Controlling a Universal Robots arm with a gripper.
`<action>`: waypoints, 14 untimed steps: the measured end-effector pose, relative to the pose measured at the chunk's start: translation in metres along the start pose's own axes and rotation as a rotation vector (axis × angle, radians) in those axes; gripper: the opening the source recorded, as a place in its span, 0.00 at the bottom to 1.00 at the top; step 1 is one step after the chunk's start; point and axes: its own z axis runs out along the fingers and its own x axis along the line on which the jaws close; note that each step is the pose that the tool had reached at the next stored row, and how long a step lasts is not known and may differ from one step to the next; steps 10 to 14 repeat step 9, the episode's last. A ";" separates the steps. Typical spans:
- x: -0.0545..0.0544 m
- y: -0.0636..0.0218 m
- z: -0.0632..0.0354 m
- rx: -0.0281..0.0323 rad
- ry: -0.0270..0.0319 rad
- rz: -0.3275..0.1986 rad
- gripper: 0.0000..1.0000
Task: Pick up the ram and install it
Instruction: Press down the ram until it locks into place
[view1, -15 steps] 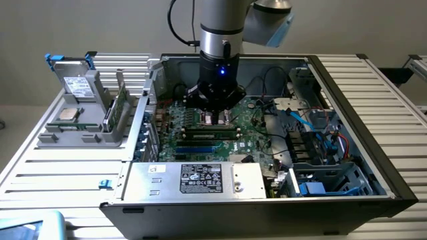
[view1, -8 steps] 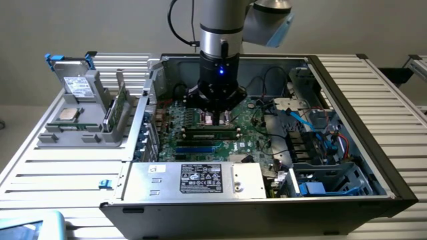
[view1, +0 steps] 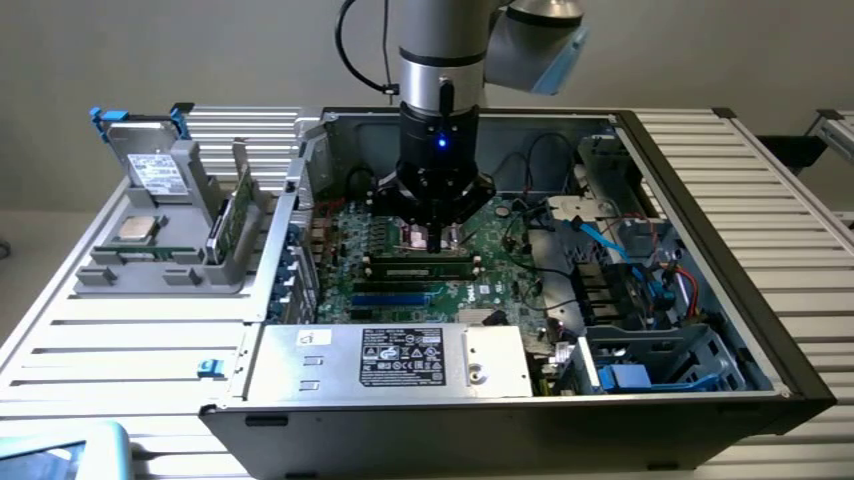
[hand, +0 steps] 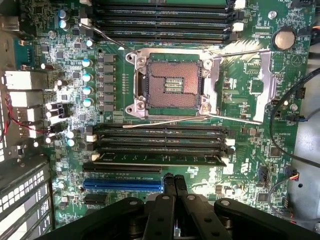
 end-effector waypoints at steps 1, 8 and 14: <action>0.000 0.0000 0.0000 0.0000 -0.0006 0.001 0.11; 0.001 0.0000 0.0000 0.0000 -0.0014 0.002 0.11; 0.001 0.0000 0.0000 0.0001 -0.0014 0.002 0.11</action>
